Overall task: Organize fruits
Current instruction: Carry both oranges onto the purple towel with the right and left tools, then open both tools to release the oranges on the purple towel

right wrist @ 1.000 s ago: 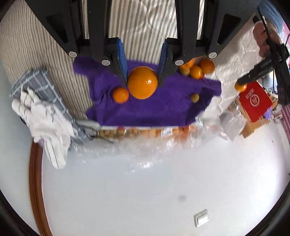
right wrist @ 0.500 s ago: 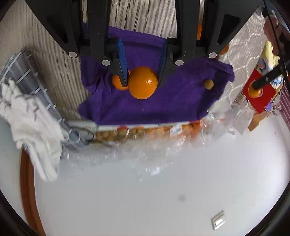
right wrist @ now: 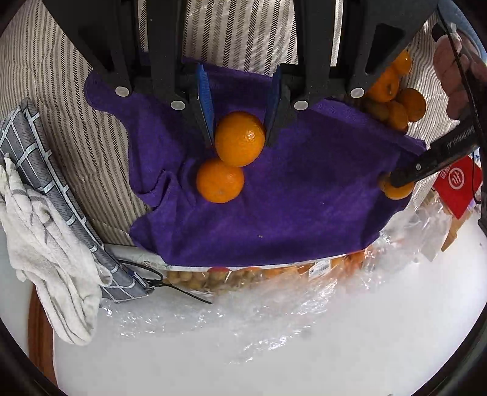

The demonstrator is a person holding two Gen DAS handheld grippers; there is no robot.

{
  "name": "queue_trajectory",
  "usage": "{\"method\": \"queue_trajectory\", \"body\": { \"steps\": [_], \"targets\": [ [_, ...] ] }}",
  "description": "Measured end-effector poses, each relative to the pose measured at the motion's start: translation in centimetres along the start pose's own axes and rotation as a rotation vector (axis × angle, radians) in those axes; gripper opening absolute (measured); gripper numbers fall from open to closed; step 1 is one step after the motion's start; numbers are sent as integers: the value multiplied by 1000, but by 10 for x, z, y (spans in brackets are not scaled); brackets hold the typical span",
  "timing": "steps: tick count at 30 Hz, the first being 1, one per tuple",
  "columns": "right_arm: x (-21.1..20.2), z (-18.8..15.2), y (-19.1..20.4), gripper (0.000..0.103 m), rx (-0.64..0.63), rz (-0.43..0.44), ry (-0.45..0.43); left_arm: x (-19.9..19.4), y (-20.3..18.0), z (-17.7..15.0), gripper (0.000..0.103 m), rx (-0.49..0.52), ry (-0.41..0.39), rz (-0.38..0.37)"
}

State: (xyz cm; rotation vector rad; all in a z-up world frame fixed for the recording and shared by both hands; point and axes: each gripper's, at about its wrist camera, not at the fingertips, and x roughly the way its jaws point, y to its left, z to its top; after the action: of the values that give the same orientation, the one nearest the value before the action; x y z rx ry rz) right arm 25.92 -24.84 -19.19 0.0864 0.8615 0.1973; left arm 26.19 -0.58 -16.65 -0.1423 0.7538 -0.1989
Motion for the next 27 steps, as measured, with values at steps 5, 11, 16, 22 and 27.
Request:
{"method": "queue_trajectory", "body": {
  "steps": [5, 11, 16, 22, 27],
  "targets": [
    [3, 1, -4, 32, 10, -37, 3, 9, 0, 0, 35, -1, 37, -11],
    [5, 1, -4, 32, 6, -59, -1, 13, 3, -2, 35, -9, 52, 3],
    [6, 0, -3, 32, -9, -79, -8, 15, 1, -1, 35, 0, 58, 15],
    [7, 0, 2, 39, -33, -99, -15, 13, 1, -2, 35, -14, 56, 1],
    [-1, 1, 5, 55, -38, -55, -60, 6, 3, -2, 40, -37, 41, -59]
  ]
}}
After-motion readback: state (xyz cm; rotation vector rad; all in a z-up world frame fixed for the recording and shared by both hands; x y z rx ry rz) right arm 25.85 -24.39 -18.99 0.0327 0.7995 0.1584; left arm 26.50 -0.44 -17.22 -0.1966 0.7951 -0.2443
